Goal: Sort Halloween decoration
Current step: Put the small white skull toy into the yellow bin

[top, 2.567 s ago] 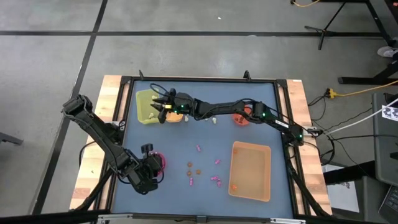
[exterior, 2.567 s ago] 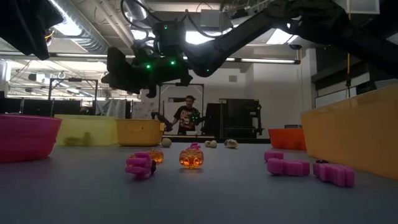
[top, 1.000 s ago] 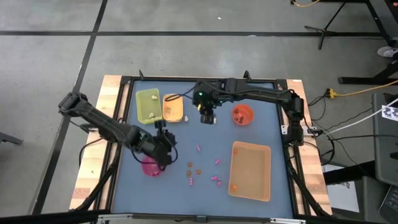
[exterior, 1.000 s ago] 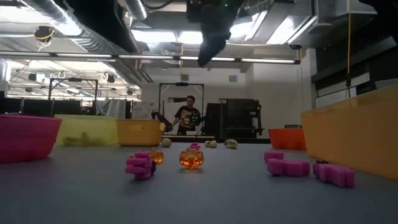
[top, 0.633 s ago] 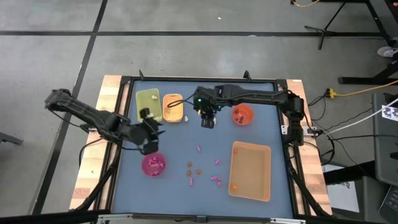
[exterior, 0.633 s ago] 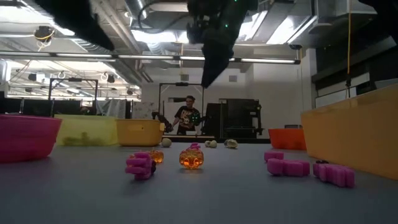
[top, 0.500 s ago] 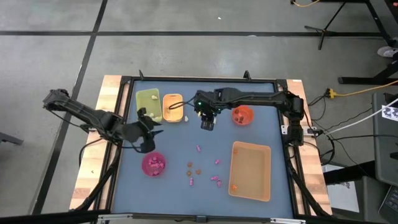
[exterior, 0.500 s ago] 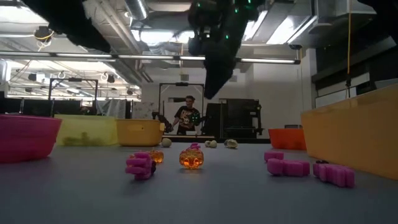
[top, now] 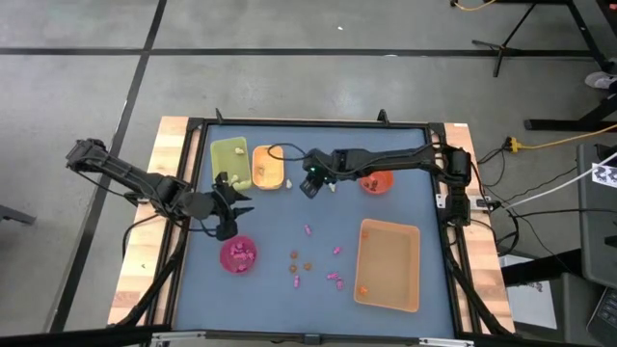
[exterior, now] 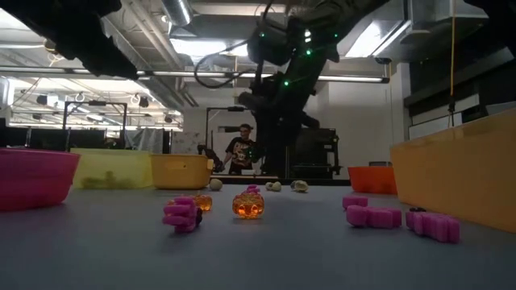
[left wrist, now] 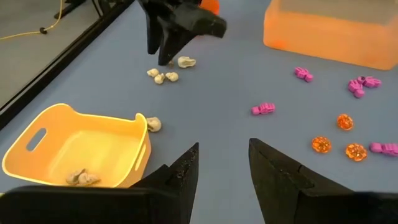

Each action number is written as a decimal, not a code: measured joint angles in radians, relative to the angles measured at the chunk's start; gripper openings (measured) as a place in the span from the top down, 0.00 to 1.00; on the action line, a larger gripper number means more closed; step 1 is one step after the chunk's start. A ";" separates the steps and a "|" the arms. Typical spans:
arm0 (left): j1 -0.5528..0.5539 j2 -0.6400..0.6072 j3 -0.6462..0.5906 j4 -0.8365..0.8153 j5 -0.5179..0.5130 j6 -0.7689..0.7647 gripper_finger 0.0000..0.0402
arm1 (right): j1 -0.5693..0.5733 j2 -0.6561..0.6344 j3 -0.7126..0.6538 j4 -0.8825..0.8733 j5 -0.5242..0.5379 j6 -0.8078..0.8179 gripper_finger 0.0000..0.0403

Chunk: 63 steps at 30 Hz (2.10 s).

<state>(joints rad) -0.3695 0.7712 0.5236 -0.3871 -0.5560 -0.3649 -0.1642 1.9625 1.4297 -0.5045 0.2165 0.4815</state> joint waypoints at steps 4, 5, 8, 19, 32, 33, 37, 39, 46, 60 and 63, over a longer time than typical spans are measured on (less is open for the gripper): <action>0.000 0.000 0.000 0.004 0.000 0.000 0.69 | 0.000 0.003 -0.004 0.001 0.016 0.078 0.57; 0.000 0.000 0.000 0.006 0.000 0.000 0.69 | 0.000 0.005 -0.003 0.003 0.020 0.092 0.57; 0.000 0.000 0.000 0.006 0.000 0.000 0.69 | 0.001 0.021 -0.003 -0.003 0.024 0.134 0.57; 0.000 0.000 0.000 0.008 0.000 0.000 0.69 | 0.001 0.119 -0.003 -0.019 0.027 0.173 0.57; 0.000 0.000 0.000 0.008 0.000 0.000 0.69 | 0.001 0.120 -0.003 -0.087 0.027 0.202 0.57; 0.000 0.000 0.000 0.008 0.000 0.000 0.69 | 0.001 0.120 -0.003 -0.088 0.028 0.203 0.57; 0.000 0.000 0.000 0.008 0.000 0.000 0.69 | 0.001 0.120 -0.003 -0.078 0.028 0.203 0.57; 0.000 0.000 0.000 0.008 0.000 0.000 0.69 | 0.001 0.126 -0.003 -0.061 0.028 0.203 0.57; 0.000 0.000 0.000 0.007 0.000 0.000 0.69 | 0.002 0.151 0.001 -0.063 -0.001 0.202 0.57; 0.000 0.000 0.000 0.007 0.000 0.001 0.69 | 0.001 0.159 0.001 -0.058 -0.017 0.195 0.81; 0.000 0.000 0.000 0.007 0.000 0.001 0.69 | 0.001 0.158 0.000 -0.060 -0.017 0.194 0.85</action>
<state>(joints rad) -0.3698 0.7712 0.5238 -0.3803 -0.5564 -0.3641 -0.1631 2.1208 1.4300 -0.5641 0.1993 0.6750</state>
